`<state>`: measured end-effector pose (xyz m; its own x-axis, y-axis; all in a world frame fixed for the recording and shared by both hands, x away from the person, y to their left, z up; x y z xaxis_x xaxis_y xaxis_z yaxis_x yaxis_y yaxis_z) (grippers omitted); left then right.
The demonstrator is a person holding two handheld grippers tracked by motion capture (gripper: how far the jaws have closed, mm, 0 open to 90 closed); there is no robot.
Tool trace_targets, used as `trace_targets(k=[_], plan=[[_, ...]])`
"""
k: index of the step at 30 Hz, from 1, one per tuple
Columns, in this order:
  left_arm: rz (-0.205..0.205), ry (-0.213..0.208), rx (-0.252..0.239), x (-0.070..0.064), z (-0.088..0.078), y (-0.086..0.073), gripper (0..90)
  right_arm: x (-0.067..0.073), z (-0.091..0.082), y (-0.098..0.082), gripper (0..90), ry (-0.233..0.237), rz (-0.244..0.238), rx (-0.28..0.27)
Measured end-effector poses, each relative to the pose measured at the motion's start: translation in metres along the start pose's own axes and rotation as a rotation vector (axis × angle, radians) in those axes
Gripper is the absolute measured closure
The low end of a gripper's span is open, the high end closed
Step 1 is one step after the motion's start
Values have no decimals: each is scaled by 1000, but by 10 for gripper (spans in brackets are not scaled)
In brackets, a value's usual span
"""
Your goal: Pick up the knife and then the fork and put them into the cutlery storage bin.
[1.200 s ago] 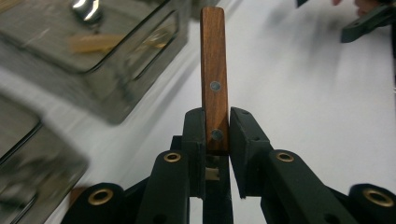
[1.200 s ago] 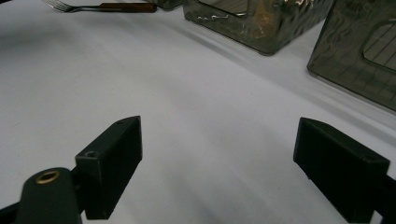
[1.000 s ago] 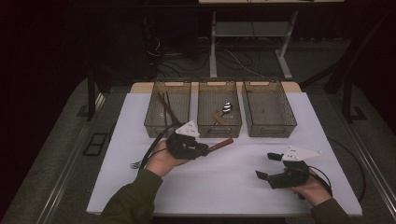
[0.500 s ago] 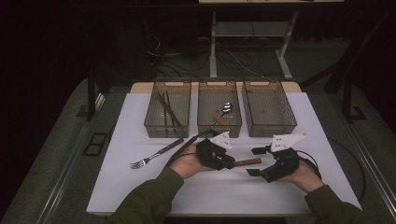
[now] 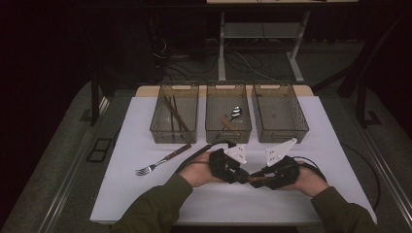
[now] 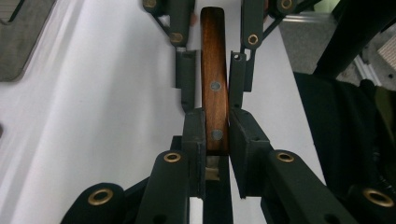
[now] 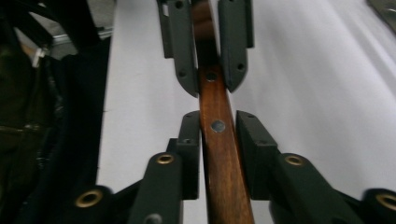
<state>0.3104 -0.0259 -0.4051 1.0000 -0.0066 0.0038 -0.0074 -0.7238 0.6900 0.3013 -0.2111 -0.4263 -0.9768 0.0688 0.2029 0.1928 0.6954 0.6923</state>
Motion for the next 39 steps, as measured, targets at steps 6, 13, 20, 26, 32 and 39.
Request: trace_targets(k=[6, 13, 20, 26, 32, 39], plan=[[-10, -11, -10, -2, -1, -2, 763, 2, 1, 1, 749, 35, 16, 5], [-90, 99, -96, 4, -14, -16, 441, -2, -7, -3, 750, -12, 67, -10], [-227, 296, -167, 7, -46, -53, 286, -13, -27, -10, 750, -126, 184, -61], [-331, 423, -157, 2, -67, -94, 146, -25, -57, -11, 749, -239, 240, -139], [-381, 475, -144, -5, -79, -126, 72, -38, -86, -8, 749, -345, 284, -196], [-415, 494, -138, -16, -85, -145, 0, -68, -119, -13, 749, -490, 382, -259]])
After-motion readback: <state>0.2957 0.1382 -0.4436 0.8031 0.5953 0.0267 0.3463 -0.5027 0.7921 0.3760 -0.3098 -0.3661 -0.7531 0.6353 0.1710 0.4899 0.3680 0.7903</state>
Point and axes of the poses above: each handheld gripper's, and its own axes: z roughly forward along the jaws, y roughly out of its top, x roughly to its left, the point moved 2 cm from there along z, roughly forward along the jaws, and after that the axes turned 6 degrees about y, right-handed, at the moved point
